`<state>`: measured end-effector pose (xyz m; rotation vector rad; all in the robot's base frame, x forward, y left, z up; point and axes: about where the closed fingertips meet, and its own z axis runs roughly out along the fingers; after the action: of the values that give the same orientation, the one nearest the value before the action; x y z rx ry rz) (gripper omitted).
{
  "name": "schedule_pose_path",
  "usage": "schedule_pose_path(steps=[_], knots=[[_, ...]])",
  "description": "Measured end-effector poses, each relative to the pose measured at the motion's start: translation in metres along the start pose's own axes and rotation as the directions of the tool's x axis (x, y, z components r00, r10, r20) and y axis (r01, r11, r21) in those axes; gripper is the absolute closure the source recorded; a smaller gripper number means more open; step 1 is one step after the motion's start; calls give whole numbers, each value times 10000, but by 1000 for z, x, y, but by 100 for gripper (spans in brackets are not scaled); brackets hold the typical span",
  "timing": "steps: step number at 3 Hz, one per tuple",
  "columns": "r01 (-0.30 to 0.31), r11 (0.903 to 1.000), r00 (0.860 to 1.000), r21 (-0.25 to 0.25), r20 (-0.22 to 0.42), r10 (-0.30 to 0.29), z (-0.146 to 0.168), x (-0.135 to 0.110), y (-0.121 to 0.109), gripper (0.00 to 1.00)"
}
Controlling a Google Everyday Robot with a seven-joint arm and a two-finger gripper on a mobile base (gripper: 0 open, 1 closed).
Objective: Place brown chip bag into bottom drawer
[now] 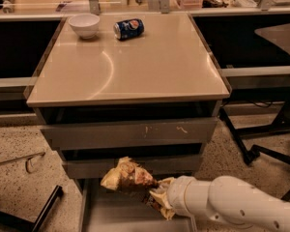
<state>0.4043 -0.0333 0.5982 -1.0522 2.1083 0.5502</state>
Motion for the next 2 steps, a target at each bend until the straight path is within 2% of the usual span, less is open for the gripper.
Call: schedule_pose_path(steps=[1, 2], knots=[[-354, 9992, 9988, 208, 352, 347, 44, 43, -2, 100], [-1091, 9940, 9927, 55, 524, 1086, 88, 83, -2, 100]])
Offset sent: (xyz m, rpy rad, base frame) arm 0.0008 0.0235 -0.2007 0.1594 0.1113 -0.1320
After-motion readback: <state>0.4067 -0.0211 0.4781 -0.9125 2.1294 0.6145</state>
